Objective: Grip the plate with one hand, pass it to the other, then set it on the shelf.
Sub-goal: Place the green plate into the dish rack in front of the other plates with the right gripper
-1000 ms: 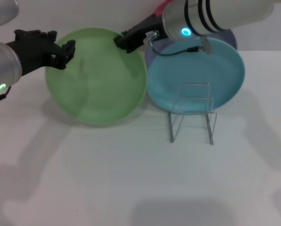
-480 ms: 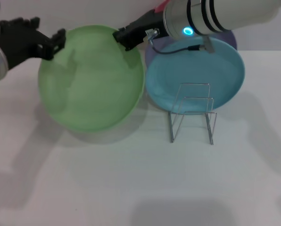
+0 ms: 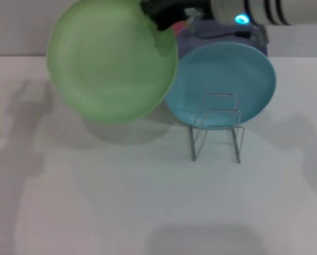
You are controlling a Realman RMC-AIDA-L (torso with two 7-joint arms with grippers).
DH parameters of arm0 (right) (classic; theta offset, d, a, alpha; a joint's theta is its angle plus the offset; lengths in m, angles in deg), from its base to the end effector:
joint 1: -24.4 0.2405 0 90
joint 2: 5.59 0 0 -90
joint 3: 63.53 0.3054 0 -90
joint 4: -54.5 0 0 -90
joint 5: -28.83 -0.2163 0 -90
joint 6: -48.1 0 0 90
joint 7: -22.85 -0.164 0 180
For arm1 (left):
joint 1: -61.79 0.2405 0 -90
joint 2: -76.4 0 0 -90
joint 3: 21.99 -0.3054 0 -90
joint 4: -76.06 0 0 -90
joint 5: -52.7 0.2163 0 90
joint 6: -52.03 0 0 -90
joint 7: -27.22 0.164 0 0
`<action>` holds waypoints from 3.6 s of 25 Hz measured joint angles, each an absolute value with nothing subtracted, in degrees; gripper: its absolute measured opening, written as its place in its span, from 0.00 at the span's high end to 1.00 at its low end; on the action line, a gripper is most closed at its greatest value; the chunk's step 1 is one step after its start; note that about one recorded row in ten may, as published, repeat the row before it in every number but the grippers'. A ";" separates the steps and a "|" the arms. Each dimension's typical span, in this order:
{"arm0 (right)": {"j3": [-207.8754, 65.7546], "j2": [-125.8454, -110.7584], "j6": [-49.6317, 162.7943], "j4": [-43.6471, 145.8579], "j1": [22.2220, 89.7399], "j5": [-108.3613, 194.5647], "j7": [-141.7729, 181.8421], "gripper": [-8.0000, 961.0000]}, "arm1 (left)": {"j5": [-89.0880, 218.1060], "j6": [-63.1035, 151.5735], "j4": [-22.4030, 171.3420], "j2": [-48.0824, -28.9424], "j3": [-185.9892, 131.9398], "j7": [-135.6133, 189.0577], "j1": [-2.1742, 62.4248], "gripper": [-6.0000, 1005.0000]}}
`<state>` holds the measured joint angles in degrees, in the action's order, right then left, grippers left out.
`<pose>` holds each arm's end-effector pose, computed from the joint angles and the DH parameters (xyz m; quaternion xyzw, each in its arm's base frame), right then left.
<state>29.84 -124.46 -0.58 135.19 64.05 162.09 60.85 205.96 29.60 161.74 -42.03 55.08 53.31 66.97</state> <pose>0.0722 0.4643 -0.0352 -0.9245 0.1345 0.1339 0.3305 -0.2498 0.3468 0.0596 -0.6646 -0.1167 -0.2505 0.6942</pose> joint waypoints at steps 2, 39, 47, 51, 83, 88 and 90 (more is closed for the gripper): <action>29.23 -124.56 1.29 139.58 60.11 161.66 63.78 0.97 | 205.80 13.01 150.40 -42.09 54.74 45.77 65.72 0.42; 36.08 -124.88 -23.02 116.21 27.53 72.64 172.80 0.96 | 206.48 -3.07 107.93 -41.93 56.25 22.32 50.39 0.41; 41.18 -124.93 -28.13 112.37 29.15 71.99 177.65 0.97 | 206.52 -3.03 105.91 -42.01 55.01 21.82 49.03 0.41; 43.23 -124.82 -29.29 109.44 30.97 72.03 179.93 0.96 | 206.51 -3.03 105.78 -42.01 54.41 21.71 48.90 0.41; 45.80 -124.55 -32.23 97.19 35.48 72.82 188.04 0.90 | 206.51 -3.08 105.73 -42.07 50.67 21.42 48.91 0.41; 48.22 -124.60 -32.25 96.77 36.10 75.32 188.07 0.90 | 206.51 -3.08 105.70 -42.07 50.11 21.41 48.88 0.41; 49.08 -124.58 -32.24 96.32 36.54 75.86 188.09 0.89 | 206.51 -3.08 105.68 -42.07 49.72 21.41 48.85 0.41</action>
